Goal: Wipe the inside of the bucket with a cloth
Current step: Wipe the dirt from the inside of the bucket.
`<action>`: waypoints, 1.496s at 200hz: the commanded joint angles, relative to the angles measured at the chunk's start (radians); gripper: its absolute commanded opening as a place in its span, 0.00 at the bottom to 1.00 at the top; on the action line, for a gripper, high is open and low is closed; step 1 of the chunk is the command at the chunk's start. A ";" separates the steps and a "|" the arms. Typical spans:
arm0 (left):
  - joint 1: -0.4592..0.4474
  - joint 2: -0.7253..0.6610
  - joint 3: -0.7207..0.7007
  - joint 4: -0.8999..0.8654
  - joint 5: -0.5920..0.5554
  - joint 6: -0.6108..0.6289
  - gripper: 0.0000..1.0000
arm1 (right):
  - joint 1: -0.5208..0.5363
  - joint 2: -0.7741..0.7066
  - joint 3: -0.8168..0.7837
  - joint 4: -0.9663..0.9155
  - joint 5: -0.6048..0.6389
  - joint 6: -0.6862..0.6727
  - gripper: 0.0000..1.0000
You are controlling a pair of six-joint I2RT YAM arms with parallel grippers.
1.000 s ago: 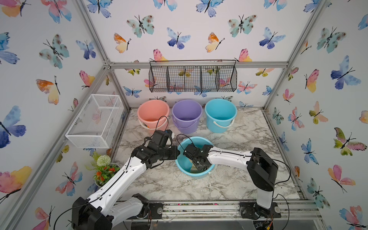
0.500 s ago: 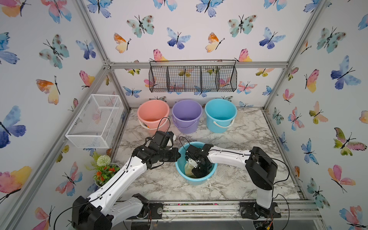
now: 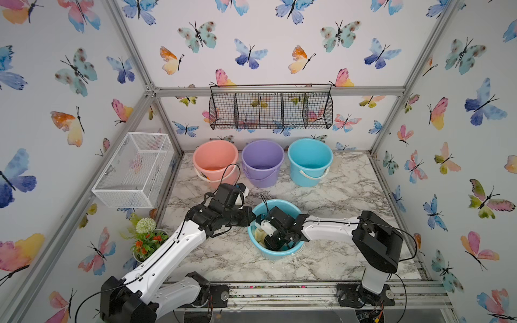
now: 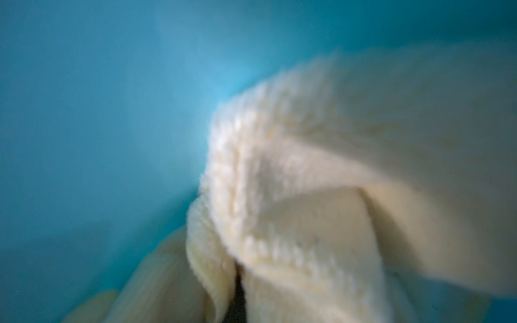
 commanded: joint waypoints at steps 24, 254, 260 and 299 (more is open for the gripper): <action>0.005 -0.011 -0.008 -0.062 -0.079 -0.002 0.00 | -0.014 -0.045 -0.044 0.262 0.425 -0.028 0.02; -0.248 -0.219 -0.154 0.368 -0.509 0.240 0.00 | -0.016 0.012 0.001 -0.047 0.244 0.050 0.02; -0.247 -0.216 -0.158 0.366 -0.503 0.233 0.00 | -0.016 -0.011 -0.022 0.017 0.194 0.055 0.02; -0.246 -0.196 -0.166 0.359 -0.457 0.162 0.00 | -0.016 -0.067 -0.111 0.334 0.144 0.077 0.02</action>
